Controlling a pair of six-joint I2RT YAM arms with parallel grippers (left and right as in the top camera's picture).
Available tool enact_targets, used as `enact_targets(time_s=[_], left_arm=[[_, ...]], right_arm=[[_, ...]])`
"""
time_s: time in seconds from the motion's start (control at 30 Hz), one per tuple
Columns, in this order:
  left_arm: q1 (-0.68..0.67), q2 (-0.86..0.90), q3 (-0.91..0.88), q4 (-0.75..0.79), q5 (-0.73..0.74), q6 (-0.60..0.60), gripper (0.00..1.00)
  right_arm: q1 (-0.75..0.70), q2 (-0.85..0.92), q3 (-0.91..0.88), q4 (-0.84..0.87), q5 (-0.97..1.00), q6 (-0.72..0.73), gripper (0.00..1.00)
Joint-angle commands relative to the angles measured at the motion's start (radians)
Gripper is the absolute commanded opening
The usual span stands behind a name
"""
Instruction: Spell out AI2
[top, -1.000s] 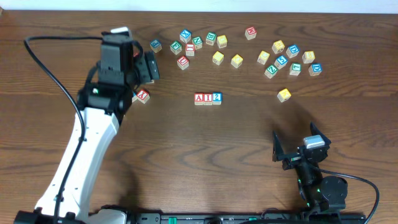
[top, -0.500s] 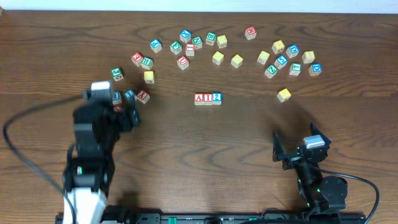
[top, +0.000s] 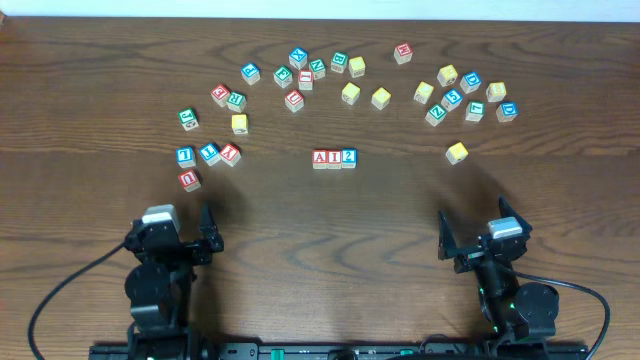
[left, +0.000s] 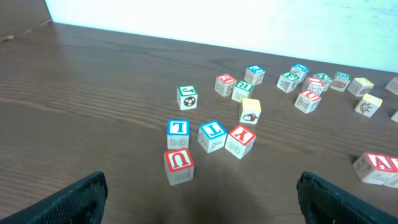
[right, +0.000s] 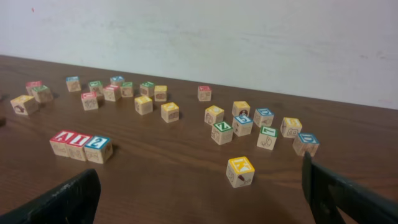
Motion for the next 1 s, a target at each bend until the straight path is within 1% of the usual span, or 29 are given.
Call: enact_targets(time_s=[0.0, 0.2, 0.3, 0.43, 0.97], left_arm=[[0.005, -0.063, -0.039, 0.010, 0.006, 0.047, 0.96], [0.005, -0.153, -0.087, 0.009, 0.005, 0.078, 0.96], [0.005, -0.175, -0.092, 0.017, -0.021, 0.098, 0.96], [0.005, -0.175, -0.092, 0.013, -0.062, 0.098, 0.96], [0.005, -0.169, -0.092, 0.014, -0.062, 0.098, 0.96]], right_arm=[[-0.004, -0.006, -0.003, -0.002, -0.006, 0.013, 0.99], [-0.004, -0.006, -0.003, -0.002, -0.006, 0.013, 0.99], [-0.004, -0.006, -0.003, -0.003, -0.006, 0.013, 0.99], [-0.004, -0.006, -0.003, -0.003, -0.006, 0.013, 0.99], [-0.004, -0.006, -0.003, -0.002, -0.006, 0.013, 0.99]])
